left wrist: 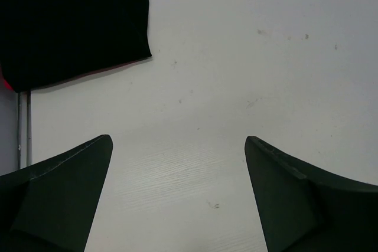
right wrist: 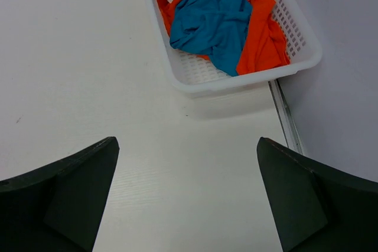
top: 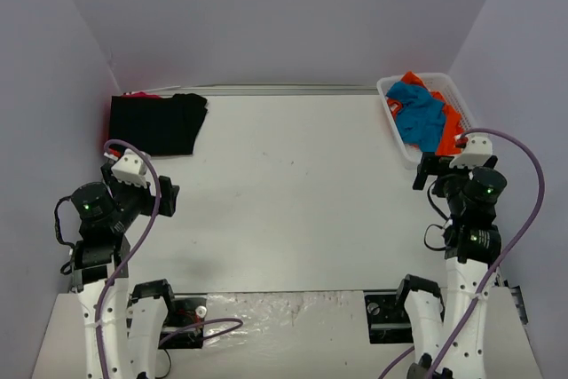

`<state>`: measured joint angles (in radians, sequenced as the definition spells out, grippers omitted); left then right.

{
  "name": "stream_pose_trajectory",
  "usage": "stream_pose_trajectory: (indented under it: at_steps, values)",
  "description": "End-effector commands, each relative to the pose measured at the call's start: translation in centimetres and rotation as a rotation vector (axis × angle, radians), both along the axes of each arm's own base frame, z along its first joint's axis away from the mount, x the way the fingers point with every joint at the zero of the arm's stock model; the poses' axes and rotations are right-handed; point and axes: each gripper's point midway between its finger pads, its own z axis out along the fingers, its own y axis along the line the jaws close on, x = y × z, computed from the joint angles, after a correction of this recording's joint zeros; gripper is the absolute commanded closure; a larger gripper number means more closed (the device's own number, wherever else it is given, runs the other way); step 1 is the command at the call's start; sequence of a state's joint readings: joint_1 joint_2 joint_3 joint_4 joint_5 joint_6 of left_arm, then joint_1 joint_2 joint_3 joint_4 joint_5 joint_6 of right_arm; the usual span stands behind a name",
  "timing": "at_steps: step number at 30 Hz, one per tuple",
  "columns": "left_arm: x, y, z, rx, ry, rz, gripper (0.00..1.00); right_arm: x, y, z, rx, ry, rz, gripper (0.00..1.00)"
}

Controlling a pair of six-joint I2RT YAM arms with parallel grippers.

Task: Fold and stack the t-shirts
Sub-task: Grab crumpled tshirt from bin with the right arm

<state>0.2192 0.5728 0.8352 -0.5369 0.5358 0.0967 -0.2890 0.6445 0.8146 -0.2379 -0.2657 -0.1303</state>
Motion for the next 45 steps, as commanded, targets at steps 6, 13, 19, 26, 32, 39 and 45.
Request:
stream_pose_trajectory:
  at_steps: [6,13,19,26,32,39,45]
  values:
    - [0.3,0.0,1.8,0.006,-0.046,-0.007,0.06,0.6,2.4,-0.5,0.002,0.017,0.200,0.00]
    - [1.2,-0.1,1.1,-0.004,0.000,-0.028,0.06,4.7,0.0,1.1,-0.100,-0.001,0.165,0.00]
    - [0.2,0.2,2.2,0.018,-0.052,-0.001,0.06,12.4,-6.5,1.6,-0.177,0.040,-0.055,0.00]
    - [0.3,0.3,2.4,0.018,-0.038,-0.003,0.06,20.9,-7.9,-1.6,-0.232,0.072,-0.106,0.00]
    - [0.4,0.1,1.8,0.022,-0.025,-0.019,0.06,25.8,-5.7,-5.6,-0.316,0.153,-0.067,0.00]
    - [0.9,1.6,1.1,0.004,0.013,0.036,0.06,29.9,-7.0,-7.0,-0.335,0.167,-0.113,0.00]
    - [1.1,2.7,0.7,-0.013,0.028,0.076,0.06,32.7,-8.9,-9.7,-0.337,0.191,-0.156,0.01]
